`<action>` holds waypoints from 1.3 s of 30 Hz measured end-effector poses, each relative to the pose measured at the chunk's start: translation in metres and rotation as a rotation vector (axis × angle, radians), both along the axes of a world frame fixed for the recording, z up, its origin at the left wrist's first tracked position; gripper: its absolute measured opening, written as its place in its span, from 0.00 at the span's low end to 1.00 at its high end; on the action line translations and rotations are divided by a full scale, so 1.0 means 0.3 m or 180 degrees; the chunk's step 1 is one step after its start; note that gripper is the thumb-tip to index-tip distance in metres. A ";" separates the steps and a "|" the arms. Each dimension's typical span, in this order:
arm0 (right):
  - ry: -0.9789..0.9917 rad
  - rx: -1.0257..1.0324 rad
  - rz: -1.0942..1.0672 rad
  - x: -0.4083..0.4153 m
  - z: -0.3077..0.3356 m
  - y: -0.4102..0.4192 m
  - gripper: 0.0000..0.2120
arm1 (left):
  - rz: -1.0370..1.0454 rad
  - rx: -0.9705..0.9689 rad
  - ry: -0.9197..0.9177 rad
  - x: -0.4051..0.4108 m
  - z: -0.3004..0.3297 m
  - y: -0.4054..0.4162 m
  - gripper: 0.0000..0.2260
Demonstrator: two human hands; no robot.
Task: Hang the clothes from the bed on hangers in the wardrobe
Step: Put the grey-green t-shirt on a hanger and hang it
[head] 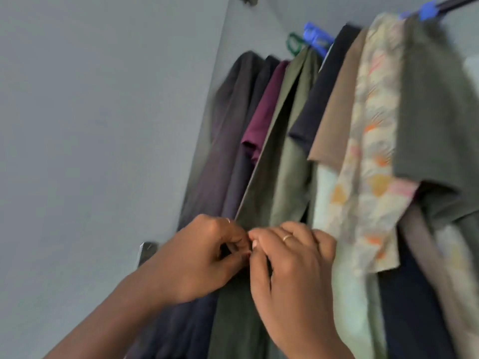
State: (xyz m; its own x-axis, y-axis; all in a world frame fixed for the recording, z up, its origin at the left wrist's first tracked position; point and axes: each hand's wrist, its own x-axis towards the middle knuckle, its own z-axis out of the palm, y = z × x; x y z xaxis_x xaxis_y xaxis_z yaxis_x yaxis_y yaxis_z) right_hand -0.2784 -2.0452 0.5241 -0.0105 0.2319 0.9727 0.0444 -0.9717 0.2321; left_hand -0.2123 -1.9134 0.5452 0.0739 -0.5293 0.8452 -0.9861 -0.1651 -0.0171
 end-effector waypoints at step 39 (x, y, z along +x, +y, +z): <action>0.3867 -0.4297 0.3895 -0.925 -1.511 2.050 0.11 | 0.5942 -0.0219 0.4058 -1.800 -1.518 1.790 0.06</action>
